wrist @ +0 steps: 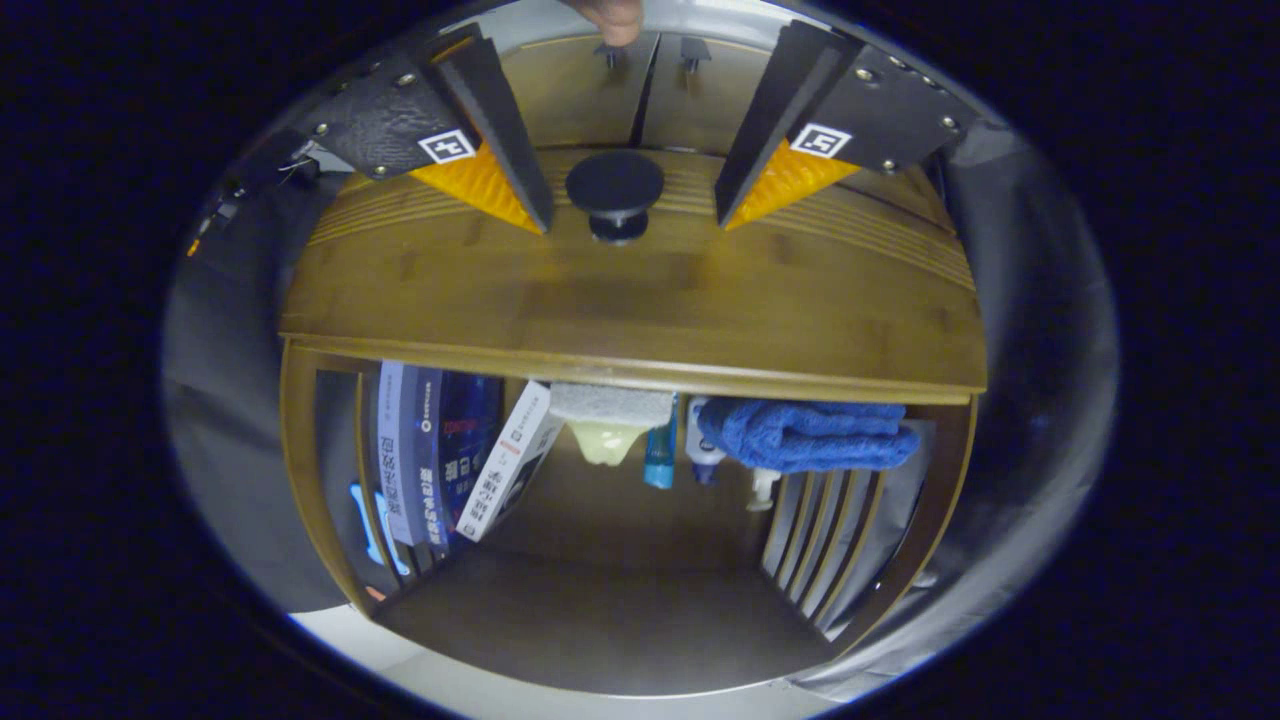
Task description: Pull open the drawer, take out the items inside it, and place them on the countertop above the cabinet.
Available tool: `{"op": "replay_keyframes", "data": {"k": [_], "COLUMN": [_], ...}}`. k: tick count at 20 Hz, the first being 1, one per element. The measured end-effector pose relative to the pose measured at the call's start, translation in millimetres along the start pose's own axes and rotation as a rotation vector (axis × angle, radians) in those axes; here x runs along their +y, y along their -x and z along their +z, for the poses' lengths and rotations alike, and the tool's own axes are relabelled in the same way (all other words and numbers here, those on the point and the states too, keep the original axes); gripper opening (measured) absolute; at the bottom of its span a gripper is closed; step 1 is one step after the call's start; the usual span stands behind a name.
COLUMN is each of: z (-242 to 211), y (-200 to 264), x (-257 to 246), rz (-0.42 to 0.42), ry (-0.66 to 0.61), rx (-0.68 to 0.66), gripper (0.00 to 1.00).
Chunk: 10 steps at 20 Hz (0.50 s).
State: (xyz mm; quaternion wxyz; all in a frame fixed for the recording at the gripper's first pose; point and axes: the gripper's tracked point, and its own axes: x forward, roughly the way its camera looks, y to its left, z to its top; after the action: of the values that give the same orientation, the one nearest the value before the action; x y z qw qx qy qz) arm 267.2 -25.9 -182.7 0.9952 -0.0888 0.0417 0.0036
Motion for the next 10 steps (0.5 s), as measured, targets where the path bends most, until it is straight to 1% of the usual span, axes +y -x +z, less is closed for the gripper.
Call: {"op": "replay_keyframes", "data": {"k": [1, 3, 5, 7, 10], "z": [0.0, 0.5, 5.7, 13.4, 31.6], "y": [7.1, 23.8, 43.3, 65.3, 104.8], "x": [0.1, 8.9, 11.2, 24.5, 24.0], "rz": [-0.004, 0.021, 0.012, 0.048, 0.038], "ry": [0.001, 0.016, 0.034, 0.004, -0.044], "rx": [-0.007, -0.007, -0.014, -0.016, -0.004], "gripper": [0.99, 0.98, 0.99, 1.00, 0.99]}}
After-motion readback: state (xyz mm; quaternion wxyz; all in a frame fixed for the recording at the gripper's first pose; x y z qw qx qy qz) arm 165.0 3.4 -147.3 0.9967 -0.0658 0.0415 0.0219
